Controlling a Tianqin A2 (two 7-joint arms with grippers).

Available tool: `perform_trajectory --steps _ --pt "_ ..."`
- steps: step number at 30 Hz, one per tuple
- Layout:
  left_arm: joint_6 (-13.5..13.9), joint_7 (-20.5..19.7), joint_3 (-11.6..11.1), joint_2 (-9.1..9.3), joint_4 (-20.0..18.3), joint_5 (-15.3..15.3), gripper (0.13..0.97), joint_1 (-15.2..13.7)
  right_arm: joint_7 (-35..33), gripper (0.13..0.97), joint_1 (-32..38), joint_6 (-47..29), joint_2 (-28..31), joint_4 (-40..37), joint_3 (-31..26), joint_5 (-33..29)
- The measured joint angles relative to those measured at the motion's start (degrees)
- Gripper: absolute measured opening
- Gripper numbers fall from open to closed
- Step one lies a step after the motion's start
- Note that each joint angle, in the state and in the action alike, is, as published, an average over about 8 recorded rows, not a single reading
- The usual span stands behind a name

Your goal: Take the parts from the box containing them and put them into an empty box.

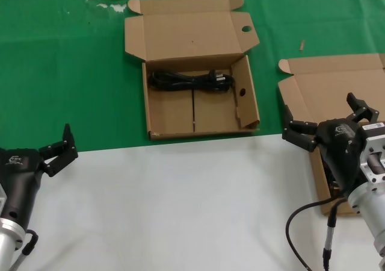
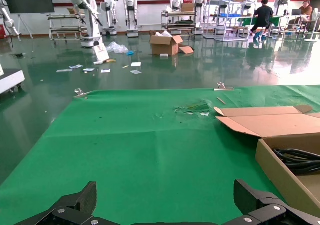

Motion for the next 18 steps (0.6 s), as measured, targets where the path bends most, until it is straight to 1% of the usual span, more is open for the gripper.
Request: perform_trajectory --steps 18 --pt "0.00 0.00 0.00 0.00 0.00 0.01 0.966 0.00 0.00 0.966 0.00 0.00 0.00 0.00 0.00 0.00"
